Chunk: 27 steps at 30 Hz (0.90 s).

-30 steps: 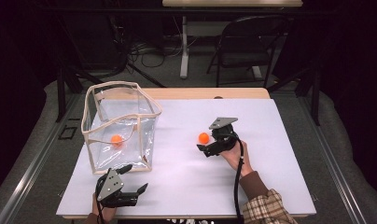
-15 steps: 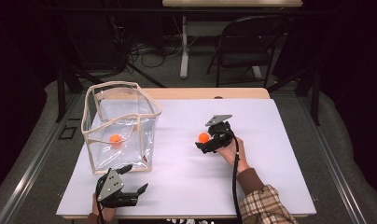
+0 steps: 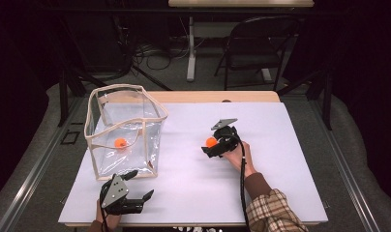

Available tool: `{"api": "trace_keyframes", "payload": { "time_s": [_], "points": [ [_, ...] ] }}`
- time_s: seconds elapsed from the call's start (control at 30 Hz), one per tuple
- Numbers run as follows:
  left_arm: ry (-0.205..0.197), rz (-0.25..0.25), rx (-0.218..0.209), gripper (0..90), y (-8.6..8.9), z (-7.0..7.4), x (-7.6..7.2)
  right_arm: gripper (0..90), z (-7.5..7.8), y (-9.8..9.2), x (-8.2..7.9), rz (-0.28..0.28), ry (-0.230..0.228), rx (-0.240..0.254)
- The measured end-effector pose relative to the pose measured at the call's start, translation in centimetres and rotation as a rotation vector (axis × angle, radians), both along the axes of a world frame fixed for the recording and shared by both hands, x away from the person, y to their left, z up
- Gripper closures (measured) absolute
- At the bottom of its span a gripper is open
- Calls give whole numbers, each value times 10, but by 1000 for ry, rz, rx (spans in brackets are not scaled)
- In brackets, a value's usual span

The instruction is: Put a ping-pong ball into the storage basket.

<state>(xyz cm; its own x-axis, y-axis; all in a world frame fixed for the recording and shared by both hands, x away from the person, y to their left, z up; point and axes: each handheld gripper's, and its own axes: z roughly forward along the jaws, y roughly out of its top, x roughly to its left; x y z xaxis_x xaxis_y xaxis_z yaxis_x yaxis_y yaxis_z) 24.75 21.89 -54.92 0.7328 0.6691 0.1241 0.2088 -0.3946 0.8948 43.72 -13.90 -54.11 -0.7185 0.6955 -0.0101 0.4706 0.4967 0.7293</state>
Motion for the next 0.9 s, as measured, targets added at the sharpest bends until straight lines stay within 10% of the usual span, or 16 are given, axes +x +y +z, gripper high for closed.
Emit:
{"api": "trace_keyframes", "payload": {
  "time_s": [0.9],
  "points": [
    [2, -5, 0, 161, 1, 0, 0, 499, -9, 1, 4, -44, 45, -60]
  ]
}}
